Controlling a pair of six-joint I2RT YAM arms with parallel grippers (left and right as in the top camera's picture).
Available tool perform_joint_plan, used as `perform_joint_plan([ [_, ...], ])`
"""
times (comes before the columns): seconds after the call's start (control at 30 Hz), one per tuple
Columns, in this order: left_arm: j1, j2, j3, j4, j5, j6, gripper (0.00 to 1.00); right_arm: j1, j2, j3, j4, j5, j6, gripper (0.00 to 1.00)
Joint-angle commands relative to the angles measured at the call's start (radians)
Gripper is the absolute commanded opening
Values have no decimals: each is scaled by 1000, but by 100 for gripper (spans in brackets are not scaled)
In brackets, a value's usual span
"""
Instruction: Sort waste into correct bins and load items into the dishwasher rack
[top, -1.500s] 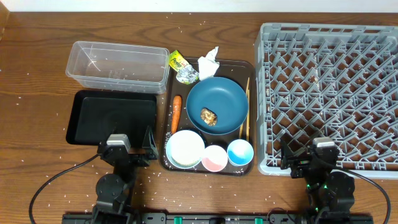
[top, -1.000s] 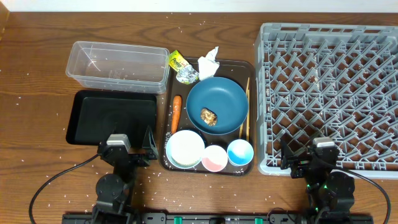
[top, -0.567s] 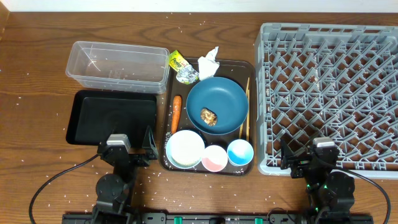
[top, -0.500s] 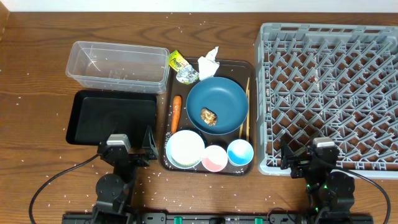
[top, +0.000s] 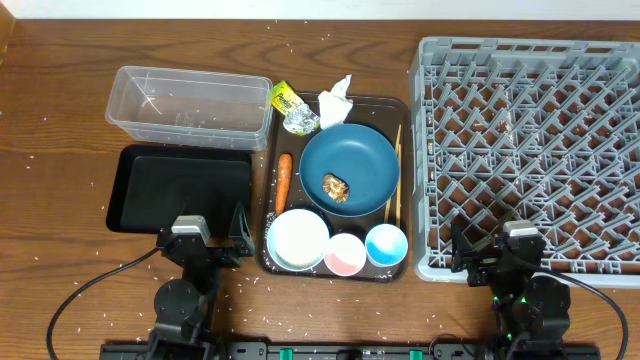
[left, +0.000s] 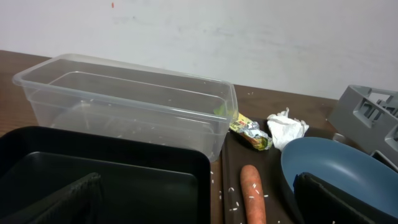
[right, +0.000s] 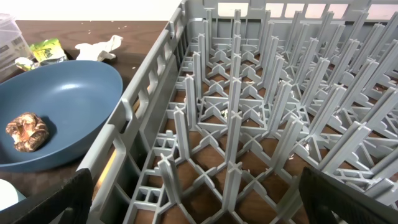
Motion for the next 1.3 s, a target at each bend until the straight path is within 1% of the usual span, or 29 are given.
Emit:
perform_joint_plan([
  [0.0,4,-6,-33,-13,-5,2,98,-2,-6,-5,6,0,-16,99],
  [0.23,4,-6,-33,-13,-4,1,98,-2,-6,-5,4,-2,-15,99],
  [0.3,4,-6,-33,-11,27,1,98,-2,-6,-5,16,-1,-16,99],
  [0.37,4,-6,-33,32,48,-14,98,-2,-6,-5,59,-23,2,99],
  [0.43,4,-6,-31,77,107,-38,98,-2,-6,-1,116,-71,39,99],
  [0.53,4,-5,23,96,198,-48,98,-2,-3,42,175,-137,80,99],
  [0.63,4,27,126,51,214,-47,98,-2,24,143,158,-136,90,99],
  [0.7,4,77,224,-2,214,-43,98,-2,77,229,135,-136,91,99],
  [0.77,4,166,354,-87,213,-43,98,-2,163,331,97,-136,106,99],
  [0.87,4,349,567,-260,224,-43,98,-2,342,507,4,-137,105,99],
  [1.07,0,764,962,-632,322,-43,98,-2,718,847,-200,-145,104,99],
  [1.2,-38,962,1141,-793,356,-44,98,-2,901,1003,-288,-193,105,99],
  [1.27,-52,1023,1186,-831,378,-68,98,-2,951,1036,-334,-196,105,99],
])
